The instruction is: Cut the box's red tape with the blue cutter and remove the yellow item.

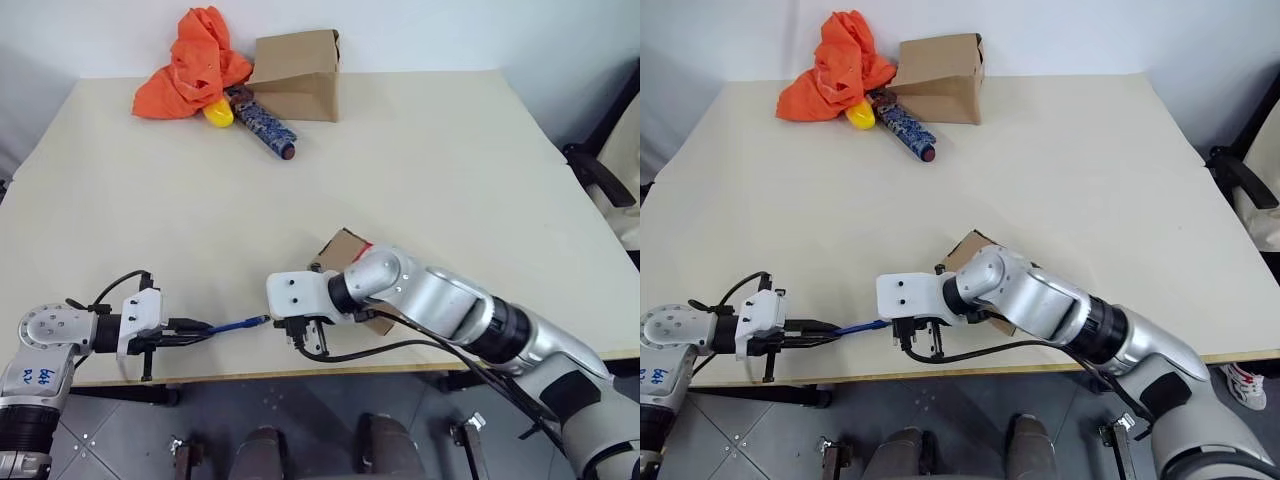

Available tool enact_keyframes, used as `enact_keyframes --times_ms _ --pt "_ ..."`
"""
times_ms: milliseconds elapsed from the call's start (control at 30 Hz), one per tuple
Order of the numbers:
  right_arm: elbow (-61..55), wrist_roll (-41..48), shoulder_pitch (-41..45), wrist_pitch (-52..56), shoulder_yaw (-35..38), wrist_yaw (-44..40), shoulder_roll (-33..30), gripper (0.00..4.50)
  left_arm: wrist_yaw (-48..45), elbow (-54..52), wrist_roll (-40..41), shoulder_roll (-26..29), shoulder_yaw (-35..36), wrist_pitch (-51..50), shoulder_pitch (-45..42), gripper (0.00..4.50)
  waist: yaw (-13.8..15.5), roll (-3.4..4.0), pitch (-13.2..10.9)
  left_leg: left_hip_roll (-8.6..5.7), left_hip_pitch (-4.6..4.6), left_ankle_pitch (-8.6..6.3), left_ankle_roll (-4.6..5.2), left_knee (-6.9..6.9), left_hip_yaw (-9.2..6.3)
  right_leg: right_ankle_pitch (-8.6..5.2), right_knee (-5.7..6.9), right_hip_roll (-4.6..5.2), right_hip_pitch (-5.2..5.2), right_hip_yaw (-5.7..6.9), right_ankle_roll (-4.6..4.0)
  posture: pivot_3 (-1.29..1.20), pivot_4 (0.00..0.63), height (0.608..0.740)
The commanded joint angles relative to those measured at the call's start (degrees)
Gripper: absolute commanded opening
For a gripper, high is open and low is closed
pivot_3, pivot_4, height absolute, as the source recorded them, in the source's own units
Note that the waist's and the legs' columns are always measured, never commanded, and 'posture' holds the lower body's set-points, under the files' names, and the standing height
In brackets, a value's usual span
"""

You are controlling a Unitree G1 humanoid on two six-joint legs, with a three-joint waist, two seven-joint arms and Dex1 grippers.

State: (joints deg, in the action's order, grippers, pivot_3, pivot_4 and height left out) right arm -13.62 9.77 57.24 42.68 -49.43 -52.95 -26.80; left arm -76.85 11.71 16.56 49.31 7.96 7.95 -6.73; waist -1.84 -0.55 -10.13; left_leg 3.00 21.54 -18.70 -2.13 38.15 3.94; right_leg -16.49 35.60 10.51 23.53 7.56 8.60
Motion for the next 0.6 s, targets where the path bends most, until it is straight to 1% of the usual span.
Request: enact_keyframes --times_ms 33,167,300,400,433,500,600 --pt "4.25 -4.48 1.08 -5.88 -0.94 -2.14 2.67 0.00 0.17 -1.55 -0.17 0.39 -0.79 -0.36 1.37 0.01 -0.01 0.00 0.00 0.01 -0.01 0.00 0.00 0.00 0.00 0.00 0.01 0.00 0.00 0.00 0.00 0.00 0.150 0.740" --pt "7.60 -6.12 1.23 -9.14 0.95 -3.68 5.79 0.00 0.97 -2.10 -0.09 0.82 -0.85 -2.92 1.71 0.01 -0.02 0.00 0.00 0.01 0.00 -0.01 -0.01 -0.02 0.00 0.00 0.01 0.00 0.00 0.01 0.00 0.00 0.150 0.740" --pt "9.11 -7.29 0.97 -10.53 3.19 -4.32 7.49 0.00 3.18 -2.24 -0.69 0.99 -0.94 -7.15 1.05 0.01 -0.01 0.00 0.00 0.01 -0.01 0.00 -0.01 -0.01 0.00 0.00 0.01 0.00 -0.01 0.01 0.00 0.00 0.150 0.740" --pt "8.81 -6.72 0.57 -10.81 6.60 -4.55 7.85 0.00 3.23 -4.21 1.50 1.89 -0.77 -15.47 1.83 0.01 0.03 0.00 0.00 0.01 -0.02 0.00 -0.01 0.00 0.00 0.00 0.01 0.00 -0.03 0.01 0.00 0.00 0.150 0.740" --pt "8.61 -6.56 0.47 -10.64 7.75 -4.49 7.90 0.00 3.82 -4.76 0.70 2.58 -1.09 -16.99 2.11 0.01 0.02 0.00 0.00 0.01 -0.02 0.00 -0.01 0.00 0.00 0.00 0.01 0.00 -0.03 0.00 0.00 0.00 0.150 0.740" --pt "7.57 -5.94 0.34 -9.83 9.74 -5.23 7.54 0.00 4.99 -4.87 -0.37 2.87 -1.20 -17.88 1.91 0.66 0.03 0.00 0.00 0.02 -0.03 0.00 -0.01 0.00 0.00 0.00 0.02 -0.01 -0.03 0.00 0.00 0.00 0.150 0.740" --pt "5.78 -5.16 0.03 -8.38 11.90 -6.54 7.07 0.00 4.97 -4.24 -0.54 2.65 -1.18 -17.71 1.33 1.42 0.04 0.01 0.00 0.02 -0.06 0.00 -0.01 -0.02 0.00 0.00 0.03 -0.01 -0.03 0.00 -0.01 0.00 0.150 0.740"
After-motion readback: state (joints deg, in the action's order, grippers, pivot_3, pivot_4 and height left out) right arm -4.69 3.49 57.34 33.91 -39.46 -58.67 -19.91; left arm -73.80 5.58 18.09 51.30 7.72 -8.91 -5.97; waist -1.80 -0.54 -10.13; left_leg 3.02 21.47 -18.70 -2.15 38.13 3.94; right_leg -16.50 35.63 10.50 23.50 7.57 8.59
